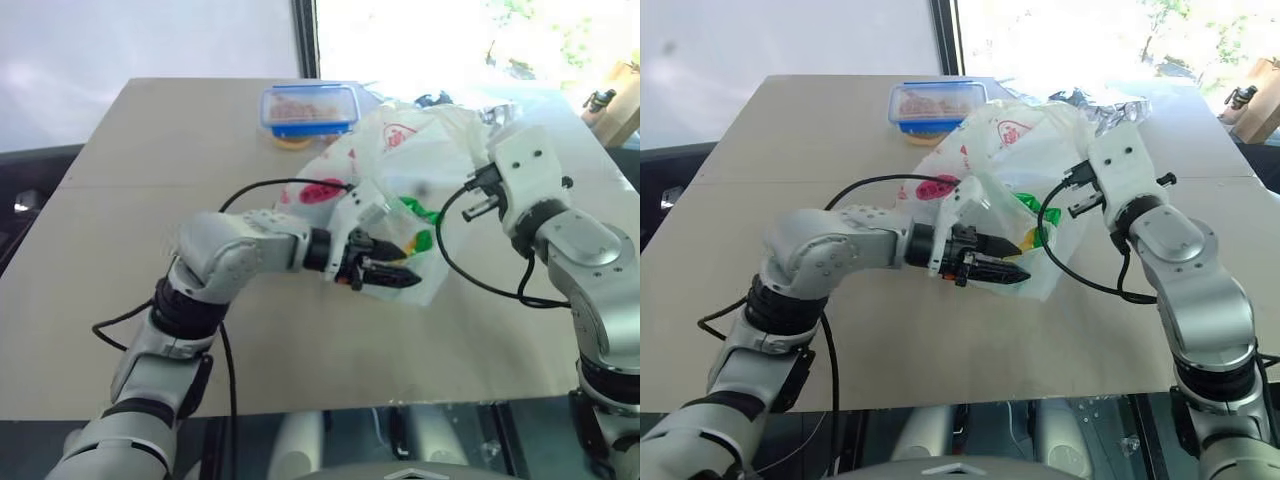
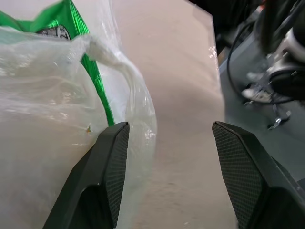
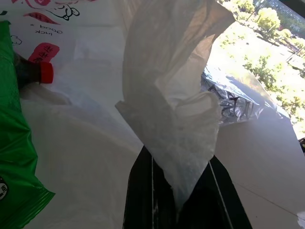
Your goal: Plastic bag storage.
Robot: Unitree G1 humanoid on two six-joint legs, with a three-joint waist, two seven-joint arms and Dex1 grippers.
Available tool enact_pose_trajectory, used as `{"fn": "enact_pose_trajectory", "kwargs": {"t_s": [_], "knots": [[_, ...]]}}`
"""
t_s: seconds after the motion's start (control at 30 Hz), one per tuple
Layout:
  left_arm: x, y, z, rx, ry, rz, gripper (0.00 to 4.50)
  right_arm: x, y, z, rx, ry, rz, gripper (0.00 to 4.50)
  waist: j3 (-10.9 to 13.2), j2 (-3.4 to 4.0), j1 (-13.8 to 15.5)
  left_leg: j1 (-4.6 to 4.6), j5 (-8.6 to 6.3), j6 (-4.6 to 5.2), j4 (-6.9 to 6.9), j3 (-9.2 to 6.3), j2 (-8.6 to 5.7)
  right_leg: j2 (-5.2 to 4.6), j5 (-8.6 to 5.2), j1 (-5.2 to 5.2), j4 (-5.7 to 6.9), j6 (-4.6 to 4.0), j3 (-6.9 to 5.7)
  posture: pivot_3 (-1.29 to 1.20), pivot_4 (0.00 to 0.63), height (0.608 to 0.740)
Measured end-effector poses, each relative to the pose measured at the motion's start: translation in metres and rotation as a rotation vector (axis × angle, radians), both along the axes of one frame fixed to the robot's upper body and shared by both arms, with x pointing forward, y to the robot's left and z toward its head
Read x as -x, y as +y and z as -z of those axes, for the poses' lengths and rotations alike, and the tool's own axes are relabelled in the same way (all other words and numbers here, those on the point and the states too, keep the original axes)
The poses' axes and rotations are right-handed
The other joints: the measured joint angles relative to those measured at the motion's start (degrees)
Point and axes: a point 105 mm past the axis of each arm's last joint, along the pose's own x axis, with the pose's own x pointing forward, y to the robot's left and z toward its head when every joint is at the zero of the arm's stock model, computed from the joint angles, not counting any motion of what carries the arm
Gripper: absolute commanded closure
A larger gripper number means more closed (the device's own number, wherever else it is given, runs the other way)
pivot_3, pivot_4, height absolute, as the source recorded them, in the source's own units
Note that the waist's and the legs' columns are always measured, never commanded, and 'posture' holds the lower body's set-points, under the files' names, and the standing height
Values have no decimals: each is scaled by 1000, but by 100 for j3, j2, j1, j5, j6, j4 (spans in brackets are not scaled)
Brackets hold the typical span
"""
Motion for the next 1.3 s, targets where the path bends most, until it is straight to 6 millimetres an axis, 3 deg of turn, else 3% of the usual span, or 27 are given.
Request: {"fn": "enact_pose_trajectory", "kwargs": {"t_s": [0.3, 0.4, 0.5, 0.53, 0.63, 0.77, 0.9, 1.07, 1.17, 1.3], "knots": [[-19, -19, 23, -155, -183, 52, 1584, 0, 1, -1, 1, -1, -1, 4500, 0, 0, -14, -2, -1, 1, 0, 7, 1, 2, 0, -2, -1, 0, 3, 0, 150, 740], [-20, -28, 24, -131, -184, 65, 2383, 0, 0, 0, 0, 2, 6, 4500, 0, 1, -17, -7, -1, 1, 0, 8, 2, 2, -1, -8, 1, 0, 4, 0, 150, 740], [-14, -39, 18, -49, -154, 113, 3818, 0, 1, 0, 0, 1, 3, 4500, 0, 1, -19, -10, -1, 2, 0, 8, 2, 2, -1, -9, -1, 0, 4, 0, 150, 740], [-11, -39, 11, 11, -127, 130, 4377, 0, 2, 0, -2, 0, 3, 4500, 0, 1, -32, -11, -1, 1, 0, 10, 4, 2, -1, -11, 1, 0, 6, 0, 150, 740], [-9, -22, -27, 235, -60, 118, 4447, 0, -2, -2, -31, -4, 16, 4500, 1, 2, -64, -13, 0, 1, -1, 0, 12, 6, 0, -23, 11, 0, 13, 0, 150, 740], [-14, 23, -80, 477, -38, 34, 4447, -7, -15, -19, -219, -18, 29, 4500, 0, 6, -66, -8, 0, 1, 2, -13, 11, 7, 0, -20, 14, 2, 13, 0, 150, 740], [-34, 63, -121, 684, -11, -116, 4447, -12, -28, -66, -445, -100, -11, 4500, 3, 7, -11, -11, 0, 1, 11, -32, 4, 3, 1, -9, 13, 3, -6, 0, 150, 740], [-69, 112, -188, 944, -98, -341, 4447, -11, -41, -130, -681, -158, -138, 4500, 11, 14, 96, -23, 0, 1, 2, -28, -2, -1, 2, -11, -2, 1, -23, 0, 150, 740], [-87, 130, -213, 1037, -129, -449, 4447, -6, -53, -162, -747, -187, -174, 4500, 13, 18, 134, -52, 1, 0, -2, -9, -4, -4, 1, -44, -2, 1, -22, 0, 150, 740], [-109, 131, -223, 1062, -147, -533, 4447, 7, -64, -197, -763, -242, -205, 4500, 15, 20, 109, -87, 15, -24, -7, 10, -3, -4, 1, -87, -2, 1, -5, 0, 150, 740]]}}
